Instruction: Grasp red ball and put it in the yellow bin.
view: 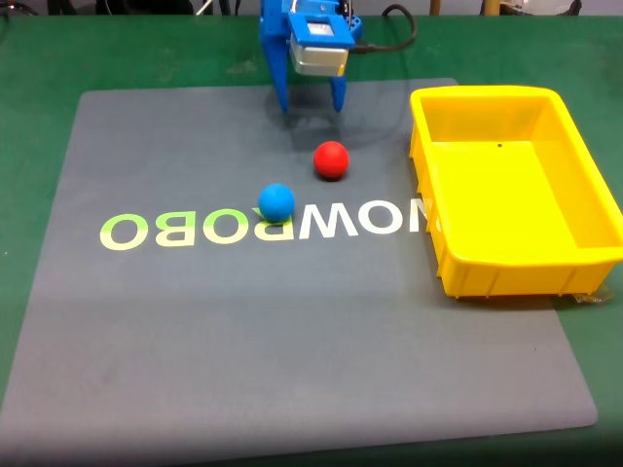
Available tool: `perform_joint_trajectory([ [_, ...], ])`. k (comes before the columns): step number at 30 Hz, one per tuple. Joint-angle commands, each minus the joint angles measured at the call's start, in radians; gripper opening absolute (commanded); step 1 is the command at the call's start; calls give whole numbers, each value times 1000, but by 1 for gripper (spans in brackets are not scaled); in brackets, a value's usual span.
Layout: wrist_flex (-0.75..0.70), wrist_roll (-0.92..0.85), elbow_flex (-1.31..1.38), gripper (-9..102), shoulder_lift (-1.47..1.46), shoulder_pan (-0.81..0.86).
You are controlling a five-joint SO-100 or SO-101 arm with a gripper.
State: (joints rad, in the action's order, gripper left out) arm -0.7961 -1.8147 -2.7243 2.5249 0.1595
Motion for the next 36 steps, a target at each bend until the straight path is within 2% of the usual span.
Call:
perform_joint_trajectory([
  [1,61,25,138,31,-123,8],
  [13,198,51,281,31,-388,-43],
  [25,275,98,400,31,-603,-86],
  [36,281,130,537,31,-761,-118],
])
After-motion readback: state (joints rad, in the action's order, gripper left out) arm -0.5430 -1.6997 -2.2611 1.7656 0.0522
